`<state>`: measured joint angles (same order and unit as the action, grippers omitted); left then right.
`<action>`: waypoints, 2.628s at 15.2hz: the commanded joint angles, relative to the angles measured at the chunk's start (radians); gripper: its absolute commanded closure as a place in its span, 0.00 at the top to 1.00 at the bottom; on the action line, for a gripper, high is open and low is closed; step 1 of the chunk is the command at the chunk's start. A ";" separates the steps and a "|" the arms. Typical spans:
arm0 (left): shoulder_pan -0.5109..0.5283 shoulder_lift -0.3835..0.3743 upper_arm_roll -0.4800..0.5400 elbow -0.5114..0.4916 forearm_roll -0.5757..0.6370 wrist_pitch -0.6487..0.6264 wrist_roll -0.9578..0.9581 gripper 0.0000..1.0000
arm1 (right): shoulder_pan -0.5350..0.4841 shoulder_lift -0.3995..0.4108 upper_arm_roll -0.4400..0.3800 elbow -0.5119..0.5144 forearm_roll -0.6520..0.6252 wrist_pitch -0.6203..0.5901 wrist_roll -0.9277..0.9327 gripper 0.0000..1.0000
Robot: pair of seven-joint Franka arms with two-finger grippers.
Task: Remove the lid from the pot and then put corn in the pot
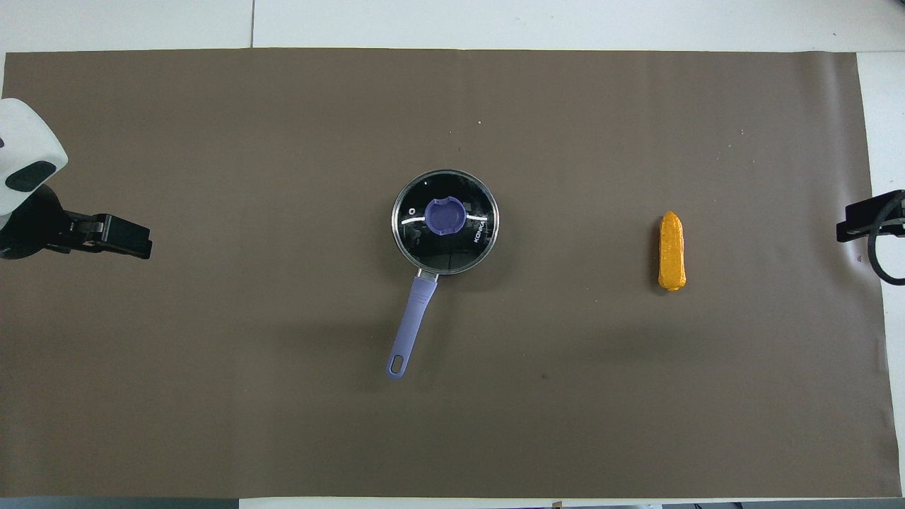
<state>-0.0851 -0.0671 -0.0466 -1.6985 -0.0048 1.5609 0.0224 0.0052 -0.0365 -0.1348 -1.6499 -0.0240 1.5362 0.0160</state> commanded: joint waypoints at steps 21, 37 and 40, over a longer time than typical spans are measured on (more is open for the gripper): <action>-0.398 0.382 -0.025 0.319 -0.090 0.107 -0.502 1.00 | 0.075 0.065 0.020 -0.338 0.054 0.456 0.073 1.00; -0.533 0.612 -0.016 0.396 -0.047 0.303 -0.654 1.00 | 0.160 0.228 0.021 -0.524 0.064 0.780 0.125 0.91; -0.535 0.616 -0.015 0.387 -0.021 0.321 -0.656 1.00 | 0.156 0.230 0.021 -0.522 0.064 0.772 0.072 0.74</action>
<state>-0.6000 0.5349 -0.0806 -1.3293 -0.0614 1.8668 -0.6141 0.1683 0.1988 -0.1155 -2.1648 0.0283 2.2982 0.1401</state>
